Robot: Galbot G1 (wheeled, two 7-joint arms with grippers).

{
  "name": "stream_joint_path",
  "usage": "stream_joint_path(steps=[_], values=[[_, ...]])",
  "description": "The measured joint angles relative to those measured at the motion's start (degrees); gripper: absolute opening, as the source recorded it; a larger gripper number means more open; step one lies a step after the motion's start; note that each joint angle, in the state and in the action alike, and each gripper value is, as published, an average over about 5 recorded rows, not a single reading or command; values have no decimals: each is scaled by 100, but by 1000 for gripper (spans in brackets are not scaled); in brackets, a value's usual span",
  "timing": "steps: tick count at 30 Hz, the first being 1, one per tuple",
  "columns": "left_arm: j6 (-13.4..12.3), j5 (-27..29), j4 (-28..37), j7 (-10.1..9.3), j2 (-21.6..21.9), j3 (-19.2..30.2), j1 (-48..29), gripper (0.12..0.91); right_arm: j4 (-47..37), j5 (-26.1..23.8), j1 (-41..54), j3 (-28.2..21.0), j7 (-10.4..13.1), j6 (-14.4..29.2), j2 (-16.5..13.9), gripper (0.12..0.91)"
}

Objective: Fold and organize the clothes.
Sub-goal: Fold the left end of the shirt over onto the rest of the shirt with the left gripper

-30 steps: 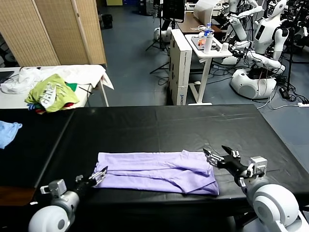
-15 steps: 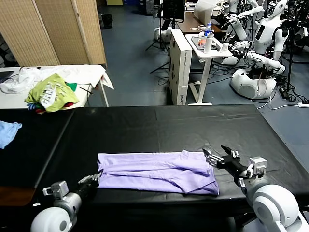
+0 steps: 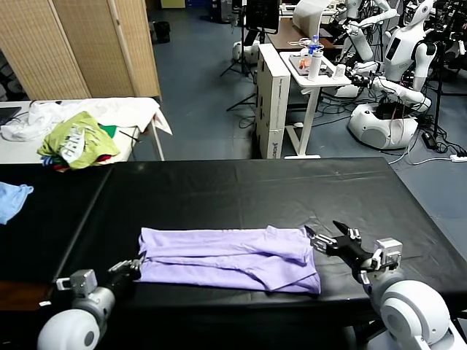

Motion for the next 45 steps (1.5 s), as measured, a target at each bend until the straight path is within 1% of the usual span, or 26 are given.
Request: stream_joint_path(steps=[9,14,18,22,29,34,39,45], values=[[2,-1,22,-6,56,-14,-25,189,43,4,-16,53,-2,24,-5,907],[-5,-85,81,-21,182,-141,39,189,27,15,-20,63,-4,104,-21,907],[-10,-355,171,-10,395,-379,146,189,-14,13,27,1,-5,115,0,907],[-51,-585,296,43,672,-750,251,189,-43,8,76,-61,-5,115,18,907],[-116,-889,571,83,1156,-1421,355,189,-60,7,70,-58,-6,115,21,907],[-130,-1037,704,82,1411,-1782,410,189,-85,7,65,-39,-9,115,24,907],[-129,-1091,756,70,1527,-1939,415,189,-95,4,47,-18,-11,115,54,907],[-61,-1104,593,21,1431,-1895,401,189,-109,-4,55,-34,-12,116,82,907]])
